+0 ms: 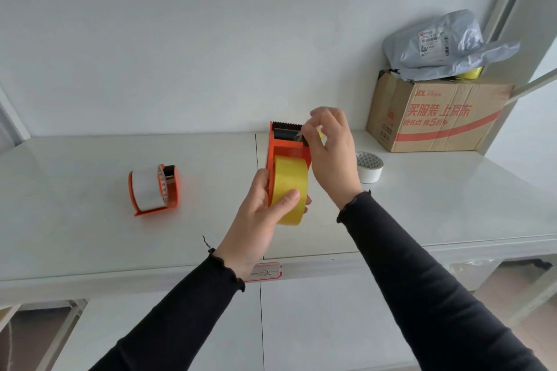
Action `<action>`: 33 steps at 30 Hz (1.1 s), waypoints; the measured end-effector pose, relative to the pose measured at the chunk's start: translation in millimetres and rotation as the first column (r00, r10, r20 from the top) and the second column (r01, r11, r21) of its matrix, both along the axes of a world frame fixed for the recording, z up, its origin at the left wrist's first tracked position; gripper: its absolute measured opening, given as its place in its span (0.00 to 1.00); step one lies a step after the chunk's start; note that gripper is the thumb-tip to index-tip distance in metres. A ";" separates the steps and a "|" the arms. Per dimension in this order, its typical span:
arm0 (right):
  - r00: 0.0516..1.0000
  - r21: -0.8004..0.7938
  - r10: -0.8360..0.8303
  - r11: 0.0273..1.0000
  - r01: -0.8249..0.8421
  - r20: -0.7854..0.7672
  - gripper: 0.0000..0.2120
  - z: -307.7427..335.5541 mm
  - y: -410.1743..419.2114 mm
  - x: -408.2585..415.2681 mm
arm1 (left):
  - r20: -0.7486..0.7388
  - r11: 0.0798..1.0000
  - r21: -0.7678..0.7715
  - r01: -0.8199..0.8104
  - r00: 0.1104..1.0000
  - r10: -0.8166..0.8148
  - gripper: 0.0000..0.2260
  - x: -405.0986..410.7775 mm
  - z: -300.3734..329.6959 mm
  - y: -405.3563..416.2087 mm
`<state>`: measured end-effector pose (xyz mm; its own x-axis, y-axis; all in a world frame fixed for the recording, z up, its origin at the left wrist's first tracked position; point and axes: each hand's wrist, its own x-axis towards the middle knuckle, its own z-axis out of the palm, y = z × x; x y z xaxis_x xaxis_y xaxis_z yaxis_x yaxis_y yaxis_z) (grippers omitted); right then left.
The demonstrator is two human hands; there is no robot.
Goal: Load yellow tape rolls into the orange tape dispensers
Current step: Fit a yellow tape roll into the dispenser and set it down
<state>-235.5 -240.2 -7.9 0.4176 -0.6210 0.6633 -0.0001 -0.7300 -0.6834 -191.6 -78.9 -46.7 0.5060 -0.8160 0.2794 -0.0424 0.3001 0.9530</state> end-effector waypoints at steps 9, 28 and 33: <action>0.974 -0.096 -0.012 0.995 -0.009 -0.225 0.07 29.9 -24.1 9.7 | -0.035 0.978 0.175 0.113 0.994 -0.108 0.15 -5.6 2.4 4.9; 0.791 0.739 0.532 0.393 -0.547 0.302 0.13 -44.7 13.8 17.3 | -0.400 0.945 -0.308 -0.114 0.916 -0.019 0.10 14.8 36.7 7.9; 0.782 0.763 0.430 0.270 -0.588 0.451 0.19 -51.6 40.7 13.7 | -0.513 0.925 -0.350 -0.146 0.857 -0.059 0.08 21.4 37.8 -0.6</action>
